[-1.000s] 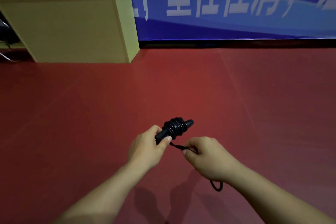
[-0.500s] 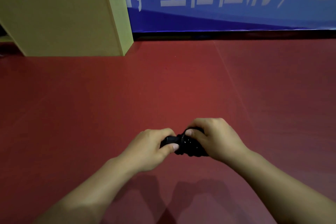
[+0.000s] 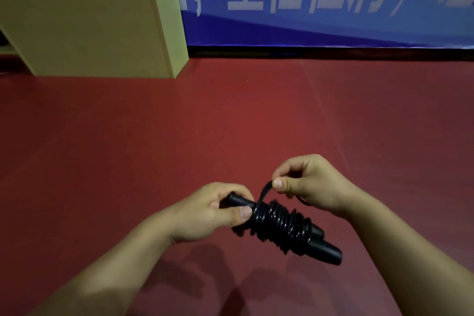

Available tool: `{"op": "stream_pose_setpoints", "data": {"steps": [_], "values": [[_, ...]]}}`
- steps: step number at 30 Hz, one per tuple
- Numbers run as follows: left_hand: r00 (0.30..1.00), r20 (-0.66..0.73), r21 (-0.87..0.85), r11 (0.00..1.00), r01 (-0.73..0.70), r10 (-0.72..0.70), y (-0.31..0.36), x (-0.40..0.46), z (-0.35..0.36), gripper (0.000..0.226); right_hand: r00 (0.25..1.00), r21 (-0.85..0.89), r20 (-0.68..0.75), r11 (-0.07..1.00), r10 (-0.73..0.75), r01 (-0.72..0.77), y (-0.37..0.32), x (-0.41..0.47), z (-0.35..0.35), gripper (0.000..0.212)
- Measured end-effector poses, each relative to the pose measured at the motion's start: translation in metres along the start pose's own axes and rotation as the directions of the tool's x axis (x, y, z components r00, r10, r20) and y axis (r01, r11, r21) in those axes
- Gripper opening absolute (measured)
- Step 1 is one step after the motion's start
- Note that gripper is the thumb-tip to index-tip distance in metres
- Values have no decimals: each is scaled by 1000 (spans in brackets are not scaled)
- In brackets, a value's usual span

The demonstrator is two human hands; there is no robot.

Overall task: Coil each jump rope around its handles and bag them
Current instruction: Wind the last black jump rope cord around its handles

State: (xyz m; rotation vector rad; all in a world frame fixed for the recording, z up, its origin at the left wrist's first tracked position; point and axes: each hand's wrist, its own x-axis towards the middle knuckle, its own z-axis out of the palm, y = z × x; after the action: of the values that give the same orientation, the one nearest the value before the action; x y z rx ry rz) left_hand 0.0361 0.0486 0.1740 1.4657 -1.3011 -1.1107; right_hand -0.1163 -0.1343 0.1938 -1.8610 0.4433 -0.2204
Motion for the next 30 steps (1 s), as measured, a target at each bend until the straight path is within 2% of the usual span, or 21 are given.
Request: {"op": "stream_pose_setpoints", "data": {"steps": [2, 4, 6, 8, 10, 12, 15, 19, 22, 30], "values": [[999, -8, -183, 982, -41, 40, 3, -1, -2, 30, 999, 103, 11, 994, -32, 31, 0, 0, 1, 19], [998, -37, -346, 936, -69, 60, 3, -2, -1, 36, 998, 135, 9, 989, -64, 62, 1, 1, 5, 21], [997, -61, -486, 870, -78, 55, 2, 0, 2, 40, 996, 122, -12, 988, -89, 90, 3, 3, 9, 5], [995, -94, -559, 825, -79, 31, 0, 2, 4, 45, 994, -4, -47, 995, -95, 95, 8, 4, 15, 22], [990, -139, -581, 810, -79, -3, -3, 4, 4, 47, 997, -212, -36, 975, -68, 59, 9, 4, 24, 30], [982, -188, -569, 818, -89, -25, -4, 5, 4, 42, 998, -288, -19, 956, -60, 52, 10, 3, 36, 32], [945, -306, -585, 806, -92, -114, -5, 9, 6, 28, 998, -171, -58, 985, -34, 24, 11, 3, 55, 22], [891, -401, -547, 836, -49, -211, -13, 14, 8, 22, 998, -360, -30, 932, -57, 43, 14, 3, 68, 17], [856, -450, -453, 891, 26, -254, -19, 17, 7, 25, 1000, -424, -21, 906, 3, -12, 13, 0, 73, 18], [761, -623, -175, 981, 89, -180, -28, 25, 9, 15, 1000, -431, 17, 903, 15, -7, 11, -1, 77, 19]]}}
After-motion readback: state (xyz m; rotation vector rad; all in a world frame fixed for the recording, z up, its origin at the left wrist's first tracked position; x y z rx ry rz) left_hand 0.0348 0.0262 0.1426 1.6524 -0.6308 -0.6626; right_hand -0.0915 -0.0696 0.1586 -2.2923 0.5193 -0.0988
